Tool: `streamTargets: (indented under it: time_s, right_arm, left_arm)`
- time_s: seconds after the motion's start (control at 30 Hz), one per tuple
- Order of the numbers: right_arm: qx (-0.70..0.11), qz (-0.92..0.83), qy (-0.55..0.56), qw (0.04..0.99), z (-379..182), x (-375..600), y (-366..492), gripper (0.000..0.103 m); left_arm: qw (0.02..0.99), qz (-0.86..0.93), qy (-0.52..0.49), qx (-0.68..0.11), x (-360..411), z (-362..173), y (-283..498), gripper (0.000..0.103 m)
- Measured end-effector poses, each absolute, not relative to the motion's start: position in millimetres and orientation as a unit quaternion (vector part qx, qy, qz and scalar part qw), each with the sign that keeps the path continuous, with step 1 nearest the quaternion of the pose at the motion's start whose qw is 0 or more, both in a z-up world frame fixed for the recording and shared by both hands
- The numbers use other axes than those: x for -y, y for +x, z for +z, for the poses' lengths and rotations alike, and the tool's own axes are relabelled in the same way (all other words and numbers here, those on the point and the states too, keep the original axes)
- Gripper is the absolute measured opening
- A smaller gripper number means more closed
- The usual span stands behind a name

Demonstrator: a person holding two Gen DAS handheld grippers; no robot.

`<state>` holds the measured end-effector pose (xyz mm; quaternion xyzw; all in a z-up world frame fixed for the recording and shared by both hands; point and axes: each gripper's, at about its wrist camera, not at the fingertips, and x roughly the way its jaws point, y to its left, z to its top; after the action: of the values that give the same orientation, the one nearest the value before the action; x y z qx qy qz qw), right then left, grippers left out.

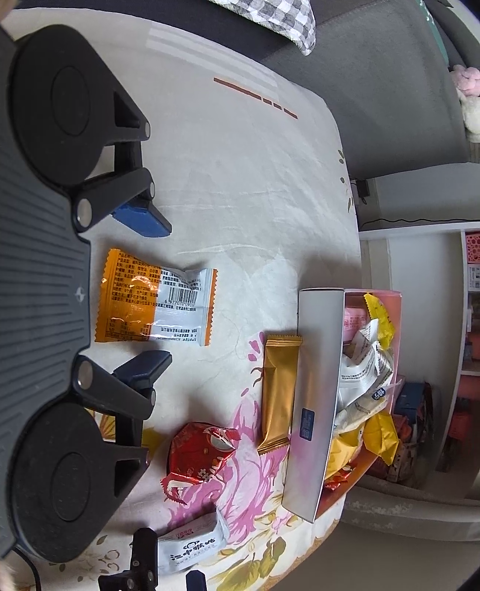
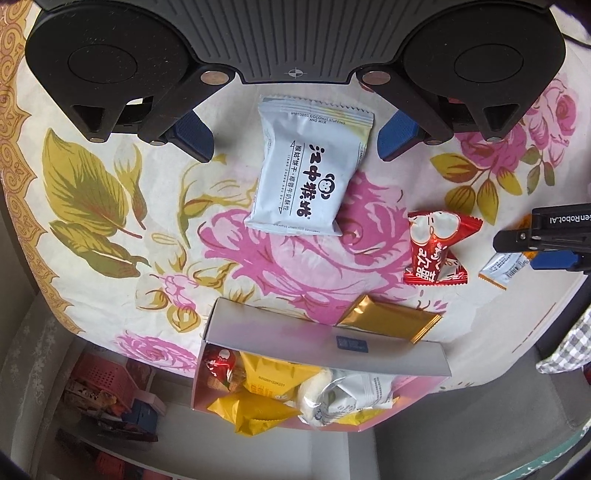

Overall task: Organize snacks
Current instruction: 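Grasp the orange-and-white packet with the left tool while the right grasps the white biscuit packet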

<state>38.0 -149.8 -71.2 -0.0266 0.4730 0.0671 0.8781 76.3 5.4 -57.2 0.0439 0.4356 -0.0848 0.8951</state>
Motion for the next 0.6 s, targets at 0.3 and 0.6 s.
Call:
streamTargets:
  time_s: [0.3,0.6]
  right_arm:
    - [-0.459,0.071,-0.039,0.885,-69,145,40,0.087]
    - [-0.447,0.09,-0.055,0.888,-63,138,38,0.046]
  left_arm:
    - [0.896,-0.095,0.048,-0.431,-3,-55,75,0.042]
    - [0.898,-0.094,0.038,-0.428,-2,-53,75,0.038]
